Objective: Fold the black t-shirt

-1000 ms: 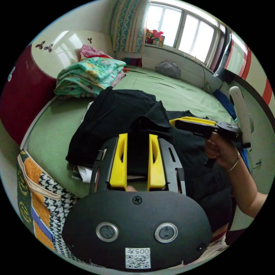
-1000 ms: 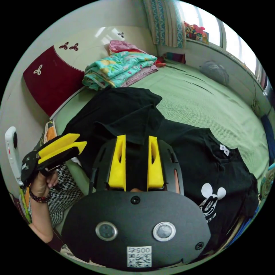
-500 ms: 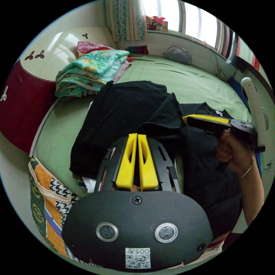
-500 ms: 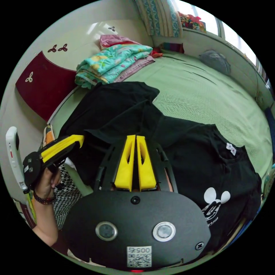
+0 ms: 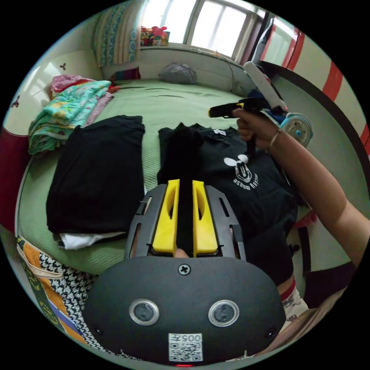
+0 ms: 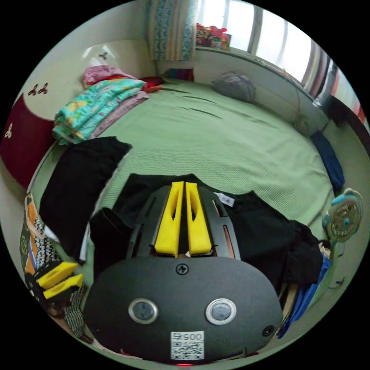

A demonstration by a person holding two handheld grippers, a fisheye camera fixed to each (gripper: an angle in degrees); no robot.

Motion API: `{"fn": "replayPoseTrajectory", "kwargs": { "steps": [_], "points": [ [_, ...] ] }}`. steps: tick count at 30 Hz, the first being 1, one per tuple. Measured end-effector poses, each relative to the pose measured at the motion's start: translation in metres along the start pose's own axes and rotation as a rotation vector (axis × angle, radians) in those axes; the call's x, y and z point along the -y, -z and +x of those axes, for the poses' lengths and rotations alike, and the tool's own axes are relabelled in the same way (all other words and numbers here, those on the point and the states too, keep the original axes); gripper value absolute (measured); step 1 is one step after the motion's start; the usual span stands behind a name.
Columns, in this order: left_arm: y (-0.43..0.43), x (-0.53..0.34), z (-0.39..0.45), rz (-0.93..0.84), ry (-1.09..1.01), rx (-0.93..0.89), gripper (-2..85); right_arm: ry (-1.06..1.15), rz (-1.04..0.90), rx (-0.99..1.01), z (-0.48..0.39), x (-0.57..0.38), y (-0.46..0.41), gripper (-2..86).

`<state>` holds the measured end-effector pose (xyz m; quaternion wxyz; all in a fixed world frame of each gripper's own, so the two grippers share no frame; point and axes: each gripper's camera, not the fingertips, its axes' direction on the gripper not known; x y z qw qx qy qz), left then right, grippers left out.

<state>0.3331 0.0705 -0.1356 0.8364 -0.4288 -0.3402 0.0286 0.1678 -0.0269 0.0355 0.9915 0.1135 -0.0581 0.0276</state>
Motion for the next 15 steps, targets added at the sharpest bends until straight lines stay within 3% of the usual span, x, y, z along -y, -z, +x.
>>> {"fn": "replayPoseTrajectory", "kwargs": {
  "steps": [15],
  "points": [
    [-0.063, 0.046, 0.016, -0.072, 0.074, 0.07, 7.9, 0.046, -0.096, 0.358, 0.043, -0.111, -0.002, 6.6]
  ]
}}
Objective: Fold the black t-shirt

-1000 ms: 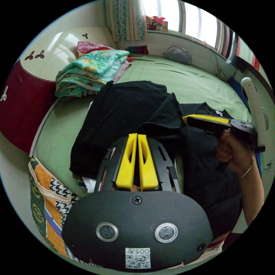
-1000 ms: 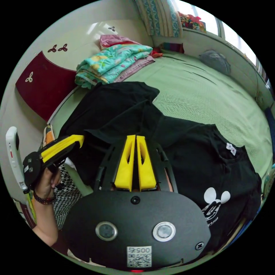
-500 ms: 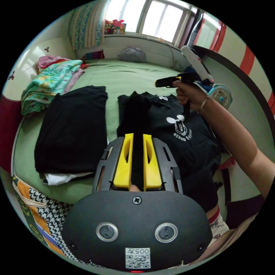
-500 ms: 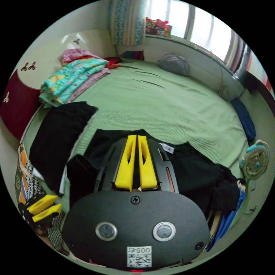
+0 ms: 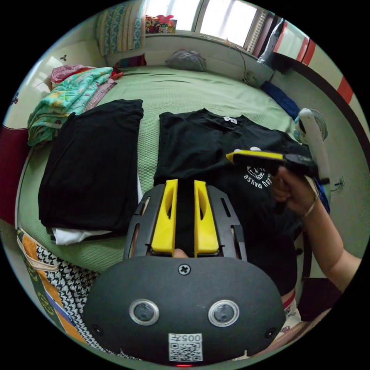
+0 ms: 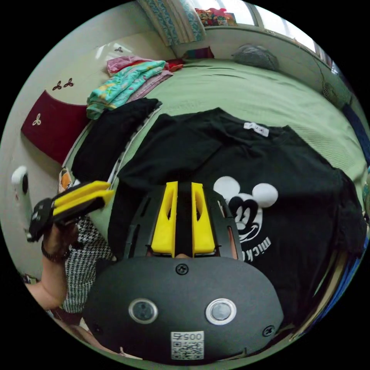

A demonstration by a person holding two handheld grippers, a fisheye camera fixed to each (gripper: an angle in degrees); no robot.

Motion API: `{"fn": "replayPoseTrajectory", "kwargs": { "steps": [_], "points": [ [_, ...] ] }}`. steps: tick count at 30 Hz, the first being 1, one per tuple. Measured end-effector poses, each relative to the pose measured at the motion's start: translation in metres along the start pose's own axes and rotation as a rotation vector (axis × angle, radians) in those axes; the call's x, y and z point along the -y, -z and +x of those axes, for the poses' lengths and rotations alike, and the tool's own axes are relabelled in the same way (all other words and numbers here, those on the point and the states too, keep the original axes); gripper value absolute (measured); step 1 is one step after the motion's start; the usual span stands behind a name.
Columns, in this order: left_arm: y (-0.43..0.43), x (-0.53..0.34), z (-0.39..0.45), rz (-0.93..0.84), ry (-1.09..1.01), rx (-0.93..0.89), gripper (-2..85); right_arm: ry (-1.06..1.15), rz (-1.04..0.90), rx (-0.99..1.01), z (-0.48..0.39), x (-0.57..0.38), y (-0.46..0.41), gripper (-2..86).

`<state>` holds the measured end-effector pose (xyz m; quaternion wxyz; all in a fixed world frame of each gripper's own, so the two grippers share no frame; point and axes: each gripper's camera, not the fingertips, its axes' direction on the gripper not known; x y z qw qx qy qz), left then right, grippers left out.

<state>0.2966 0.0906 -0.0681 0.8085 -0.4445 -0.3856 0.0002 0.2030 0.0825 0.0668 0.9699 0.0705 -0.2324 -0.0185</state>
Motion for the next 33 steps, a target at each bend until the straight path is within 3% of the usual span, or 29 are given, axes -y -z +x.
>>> {"fn": "replayPoseTrajectory", "kwargs": {
  "steps": [10, 19, 25, 33],
  "points": [
    [-0.049, 0.03, 0.016, -0.038, 0.092, 0.061, 8.4, 0.176, 0.06, -0.052, -0.021, -0.032, 0.004, 7.4],
    [-0.07, 0.046, 0.041, -0.054, 0.081, 0.059, 8.2, 0.146, 0.05, -0.016, -0.018, -0.051, 0.042, -1.1],
    [-0.085, 0.047, 0.062, -0.092, 0.089, 0.077, 8.2, 0.133, -0.104, -0.085, 0.0, -0.079, 0.031, -0.7],
    [-0.087, 0.044, 0.108, -0.033, 0.023, 0.029, 9.1, 0.003, 0.054, -0.148, 0.048, -0.063, 0.077, 6.0]
  ]
}}
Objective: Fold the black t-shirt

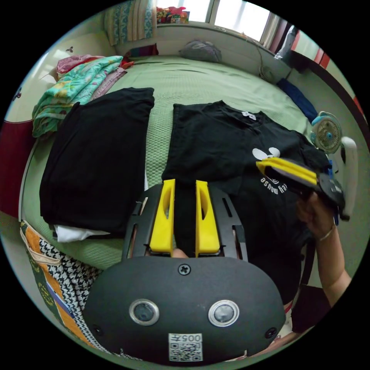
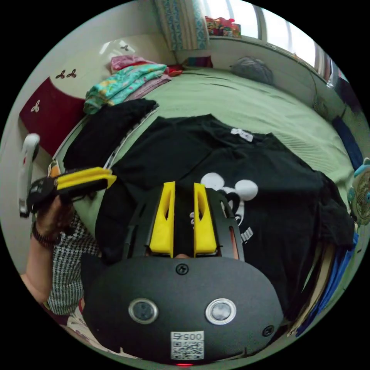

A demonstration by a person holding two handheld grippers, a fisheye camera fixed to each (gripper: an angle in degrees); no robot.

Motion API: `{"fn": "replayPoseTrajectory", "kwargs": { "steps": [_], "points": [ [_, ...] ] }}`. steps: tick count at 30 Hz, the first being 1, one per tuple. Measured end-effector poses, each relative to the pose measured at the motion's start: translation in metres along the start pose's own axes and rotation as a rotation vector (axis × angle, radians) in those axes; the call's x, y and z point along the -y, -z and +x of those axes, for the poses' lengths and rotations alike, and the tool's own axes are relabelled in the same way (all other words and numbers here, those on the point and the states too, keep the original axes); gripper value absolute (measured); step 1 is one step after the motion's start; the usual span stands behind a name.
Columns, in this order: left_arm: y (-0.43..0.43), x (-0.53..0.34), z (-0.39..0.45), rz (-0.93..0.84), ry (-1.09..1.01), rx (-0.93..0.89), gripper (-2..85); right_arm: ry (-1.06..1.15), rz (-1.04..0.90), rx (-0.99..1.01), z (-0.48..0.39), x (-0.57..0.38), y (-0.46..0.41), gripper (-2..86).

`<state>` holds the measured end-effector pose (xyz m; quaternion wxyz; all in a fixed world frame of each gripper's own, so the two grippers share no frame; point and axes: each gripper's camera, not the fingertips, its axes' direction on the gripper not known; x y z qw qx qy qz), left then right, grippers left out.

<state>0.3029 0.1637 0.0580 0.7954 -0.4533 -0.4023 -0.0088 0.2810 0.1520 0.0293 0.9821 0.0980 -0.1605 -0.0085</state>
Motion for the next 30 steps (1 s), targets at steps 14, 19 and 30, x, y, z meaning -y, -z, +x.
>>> {"fn": "replayPoseTrajectory", "kwargs": {
  "steps": [14, 19, 30],
  "points": [
    [-0.063, 0.002, 0.093, -0.032, -0.051, 0.016, 9.0, -0.089, -0.031, -0.103, 0.028, 0.023, -0.025, 4.7],
    [-0.067, 0.002, 0.122, -0.074, -0.041, -0.01, 8.7, -0.134, -0.049, -0.05, 0.045, -0.01, 0.023, 5.6],
    [-0.052, -0.033, 0.24, -0.064, -0.193, -0.103, 8.7, -0.154, -0.07, -0.243, 0.078, -0.193, 0.151, 6.0]
  ]
}}
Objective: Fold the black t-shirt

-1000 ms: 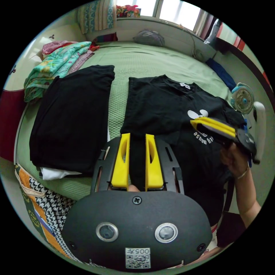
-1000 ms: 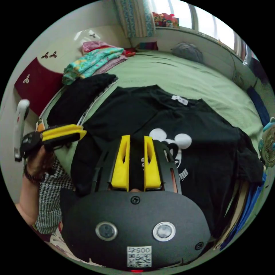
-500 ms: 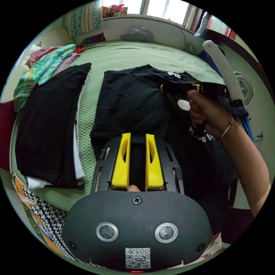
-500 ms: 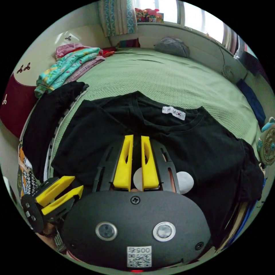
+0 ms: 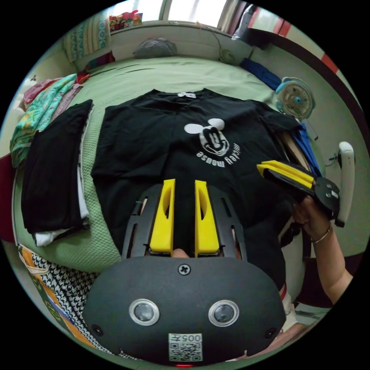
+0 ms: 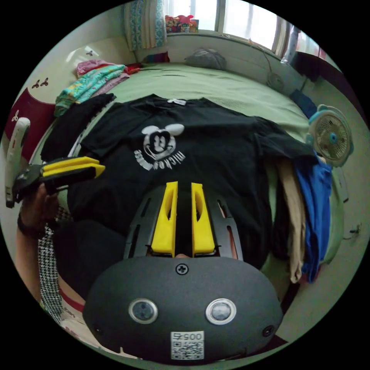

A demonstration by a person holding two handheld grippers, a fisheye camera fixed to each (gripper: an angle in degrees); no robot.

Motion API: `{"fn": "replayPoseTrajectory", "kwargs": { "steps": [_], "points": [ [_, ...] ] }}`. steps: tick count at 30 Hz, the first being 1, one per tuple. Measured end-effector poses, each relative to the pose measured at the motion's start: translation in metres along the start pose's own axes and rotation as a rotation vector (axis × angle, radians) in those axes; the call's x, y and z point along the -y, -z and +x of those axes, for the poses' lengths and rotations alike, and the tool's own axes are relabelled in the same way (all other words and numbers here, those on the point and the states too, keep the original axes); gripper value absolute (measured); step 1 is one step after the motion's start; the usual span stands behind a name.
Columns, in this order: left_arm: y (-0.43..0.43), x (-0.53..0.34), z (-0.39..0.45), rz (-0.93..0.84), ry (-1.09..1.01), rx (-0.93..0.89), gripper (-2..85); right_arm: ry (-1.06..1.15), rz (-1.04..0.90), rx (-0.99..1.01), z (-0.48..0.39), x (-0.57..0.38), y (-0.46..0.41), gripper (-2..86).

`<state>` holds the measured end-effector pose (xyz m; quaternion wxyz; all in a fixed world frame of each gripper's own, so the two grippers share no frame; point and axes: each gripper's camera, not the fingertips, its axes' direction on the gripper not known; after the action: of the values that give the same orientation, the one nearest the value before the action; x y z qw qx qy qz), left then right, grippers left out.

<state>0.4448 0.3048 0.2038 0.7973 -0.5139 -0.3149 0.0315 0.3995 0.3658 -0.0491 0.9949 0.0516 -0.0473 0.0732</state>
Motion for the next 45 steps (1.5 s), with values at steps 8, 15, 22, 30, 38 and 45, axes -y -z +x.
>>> {"fn": "replayPoseTrajectory", "kwargs": {
  "steps": [8, 15, 22, 30, 38, 45],
  "points": [
    [-0.024, 0.006, 0.064, -0.034, -0.041, 0.09, 8.9, -0.093, -0.026, -0.09, 0.068, -0.046, 0.028, 4.4],
    [-0.059, 0.02, 0.098, -0.14, -0.003, 0.011, 11.1, -0.139, -0.042, -0.068, 0.084, -0.06, 0.036, 3.7],
    [-0.075, 0.029, 0.137, -0.159, -0.025, 0.076, 11.2, -0.106, -0.046, -0.067, 0.098, -0.066, 0.057, 3.0],
    [-0.082, 0.034, 0.17, -0.136, -0.024, 0.107, 11.2, -0.088, -0.026, -0.055, 0.113, -0.068, 0.085, 2.5],
    [-0.063, 0.058, 0.219, 0.022, -0.173, 0.149, 10.1, -0.03, -0.022, -0.053, 0.132, -0.056, 0.123, -1.1],
    [-0.085, 0.09, 0.242, 0.022, -0.21, 0.043, 10.7, -0.107, 0.144, -0.093, 0.183, -0.001, 0.199, 2.0]
  ]
}}
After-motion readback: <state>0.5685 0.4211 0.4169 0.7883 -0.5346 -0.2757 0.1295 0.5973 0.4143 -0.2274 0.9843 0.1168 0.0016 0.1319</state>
